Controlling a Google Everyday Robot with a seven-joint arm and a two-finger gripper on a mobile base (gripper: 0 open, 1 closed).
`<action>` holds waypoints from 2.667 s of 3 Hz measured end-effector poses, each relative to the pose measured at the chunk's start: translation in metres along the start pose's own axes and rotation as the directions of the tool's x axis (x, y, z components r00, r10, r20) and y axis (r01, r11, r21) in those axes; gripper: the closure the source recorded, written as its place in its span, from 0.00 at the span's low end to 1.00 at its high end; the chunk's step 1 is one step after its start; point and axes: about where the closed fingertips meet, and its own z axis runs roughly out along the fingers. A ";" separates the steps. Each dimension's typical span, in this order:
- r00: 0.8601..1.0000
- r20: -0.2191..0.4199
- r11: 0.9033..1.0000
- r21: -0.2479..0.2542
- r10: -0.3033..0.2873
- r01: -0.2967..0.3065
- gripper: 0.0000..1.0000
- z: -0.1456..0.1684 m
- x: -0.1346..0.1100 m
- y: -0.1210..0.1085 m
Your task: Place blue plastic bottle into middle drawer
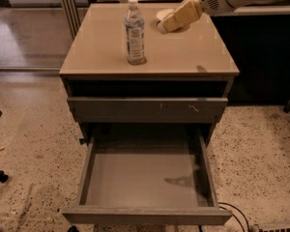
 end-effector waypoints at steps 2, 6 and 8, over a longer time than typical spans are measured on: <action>0.999 0.029 0.999 0.024 0.040 -0.040 0.00 0.008 0.008 -0.002; 0.943 0.198 0.946 0.134 0.268 -0.296 0.00 0.185 0.039 0.030; 0.908 0.276 0.935 0.073 0.316 -0.347 0.22 0.236 0.018 0.021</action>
Offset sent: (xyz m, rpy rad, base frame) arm 0.0177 -0.0099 -0.0290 0.1373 -0.0328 -0.1099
